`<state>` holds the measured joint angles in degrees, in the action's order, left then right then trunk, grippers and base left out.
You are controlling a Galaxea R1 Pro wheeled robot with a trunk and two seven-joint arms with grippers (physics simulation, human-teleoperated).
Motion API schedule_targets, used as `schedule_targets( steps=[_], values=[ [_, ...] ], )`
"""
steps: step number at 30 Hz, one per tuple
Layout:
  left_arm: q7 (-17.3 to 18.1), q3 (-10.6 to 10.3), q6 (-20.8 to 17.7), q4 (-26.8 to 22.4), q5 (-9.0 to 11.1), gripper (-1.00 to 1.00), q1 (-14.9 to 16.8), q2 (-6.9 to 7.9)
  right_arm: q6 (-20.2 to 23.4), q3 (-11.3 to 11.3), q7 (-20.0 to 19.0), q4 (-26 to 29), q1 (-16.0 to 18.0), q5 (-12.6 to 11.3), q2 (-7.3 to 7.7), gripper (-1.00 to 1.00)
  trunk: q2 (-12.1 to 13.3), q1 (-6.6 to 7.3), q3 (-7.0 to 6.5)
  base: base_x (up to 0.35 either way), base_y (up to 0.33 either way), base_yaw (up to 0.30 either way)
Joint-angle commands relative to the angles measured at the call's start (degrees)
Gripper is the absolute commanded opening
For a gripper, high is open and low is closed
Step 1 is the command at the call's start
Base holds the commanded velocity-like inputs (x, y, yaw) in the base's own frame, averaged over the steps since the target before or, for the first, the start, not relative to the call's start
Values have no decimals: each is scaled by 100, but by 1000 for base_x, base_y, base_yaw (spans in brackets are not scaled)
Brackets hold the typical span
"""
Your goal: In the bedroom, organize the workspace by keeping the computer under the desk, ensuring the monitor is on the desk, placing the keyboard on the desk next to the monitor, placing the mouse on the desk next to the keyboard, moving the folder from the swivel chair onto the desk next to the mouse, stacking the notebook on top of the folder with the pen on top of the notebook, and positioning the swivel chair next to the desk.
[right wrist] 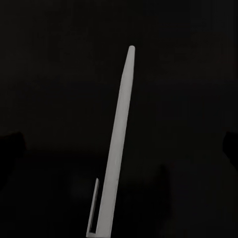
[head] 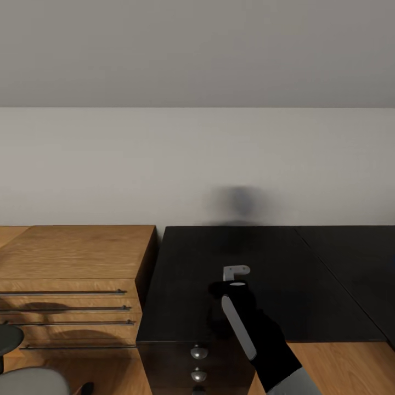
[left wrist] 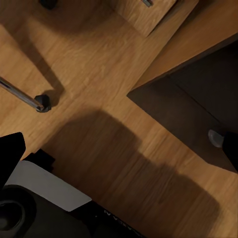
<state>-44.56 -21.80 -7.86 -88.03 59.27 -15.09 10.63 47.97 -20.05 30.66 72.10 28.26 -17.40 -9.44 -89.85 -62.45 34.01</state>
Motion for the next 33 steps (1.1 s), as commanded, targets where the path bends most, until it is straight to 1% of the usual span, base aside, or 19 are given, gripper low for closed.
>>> schedule_targets(
  steps=[1,6,12,18,19,21,22,26,29,33],
  values=[
    [-31,-3,-23,-9,13,100,2,3,11,12,57,-33,13,-64,0,100,-3,0,5,12,0,0],
    [-34,-1,-23,-7,13,100,2,-9,11,81,51,-397,180,-81,-4,100,-3,0,5,5,0,0],
    [-33,1,-23,-4,15,100,0,-19,11,105,53,-600,254,-88,-11,100,-3,0,5,1,0,0],
    [-27,15,-23,9,28,100,3,-36,7,120,53,-642,267,-87,-10,100,-3,0,5,0,0,0],
    [-26,48,11,42,62,100,-30,-2,40,153,20,-609,259,-120,23,100,-3,0,5,0,0,0],
    [-26,113,61,106,31,100,-50,44,105,217,5,-545,267,-181,14,100,-3,0,5,0,0,0],
    [-26,86,62,138,22,100,-46,53,138,249,7,-513,269,-212,12,100,-3,0,5,0,0,0],
    [-26,86,62,267,22,100,-46,53,178,378,7,-458,269,-335,12,100,-3,0,5,0,0,0],
    [-26,86,62,295,22,100,-46,53,178,474,7,-458,269,-346,12,100,-3,0,5,0,0,0],
    [-26,86,62,295,22,100,-46,53,178,484,7,-458,269,-346,12,100,-3,0,5,0,0,0]
  ],
)
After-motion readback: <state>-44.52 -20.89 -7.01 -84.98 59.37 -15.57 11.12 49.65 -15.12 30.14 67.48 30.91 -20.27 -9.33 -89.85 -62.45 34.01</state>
